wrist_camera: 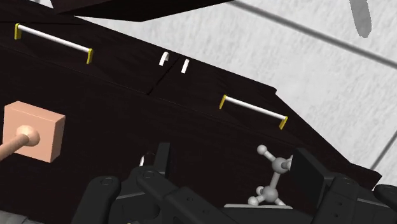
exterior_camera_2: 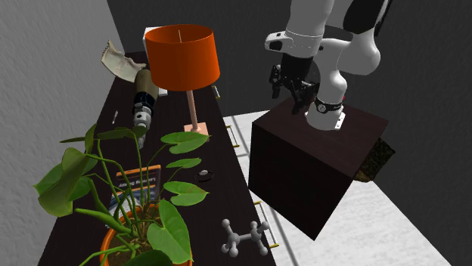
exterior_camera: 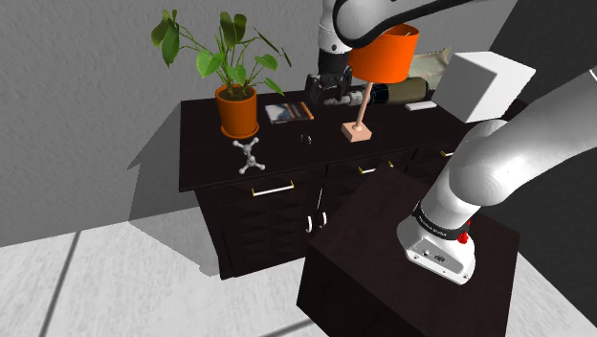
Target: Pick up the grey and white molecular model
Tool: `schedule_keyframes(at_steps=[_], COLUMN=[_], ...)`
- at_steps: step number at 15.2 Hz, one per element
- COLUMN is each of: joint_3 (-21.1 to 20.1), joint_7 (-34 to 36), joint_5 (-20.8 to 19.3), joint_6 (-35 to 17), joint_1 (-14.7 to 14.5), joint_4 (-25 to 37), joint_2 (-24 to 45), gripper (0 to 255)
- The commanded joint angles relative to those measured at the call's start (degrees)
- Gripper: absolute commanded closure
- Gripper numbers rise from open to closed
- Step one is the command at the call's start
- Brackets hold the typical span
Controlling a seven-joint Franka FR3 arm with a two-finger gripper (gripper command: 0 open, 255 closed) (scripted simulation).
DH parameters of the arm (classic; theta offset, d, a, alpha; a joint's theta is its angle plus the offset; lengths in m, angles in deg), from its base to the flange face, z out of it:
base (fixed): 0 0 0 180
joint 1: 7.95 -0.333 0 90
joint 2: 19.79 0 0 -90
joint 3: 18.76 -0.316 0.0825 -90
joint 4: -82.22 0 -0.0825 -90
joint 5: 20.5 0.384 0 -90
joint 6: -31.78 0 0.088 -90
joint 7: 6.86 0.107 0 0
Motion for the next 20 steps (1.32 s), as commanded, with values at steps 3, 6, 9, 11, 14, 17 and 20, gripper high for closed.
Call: schedule_keyframes(at_steps=[3, 6, 9, 11, 14, 17, 20], joint_3=[-1.17, -2.01, -2.69, -2.99, -3.19, -3.03, -2.62], joint_7=[2.60, 4.75, 7.04, 8.63, 11.04, 13.32, 15.31], joint_5=[-0.23, -0.82, -1.80, -2.64, -4.10, -5.56, -6.80], joint_6=[-7.27, -12.17, -16.45, -18.94, -22.08, -24.50, -26.24], joint_1=[-0.20, -0.33, -0.49, -0.68, -1.11, -1.82, -2.72], joint_4=[1.66, 3.65, 6.40, 8.65, 12.61, 17.27, 22.62], joint_2=[8.18, 14.62, 21.23, 25.69, 32.41, 39.12, 45.80], gripper=[0, 0, 0, 0, 0, 0, 0])
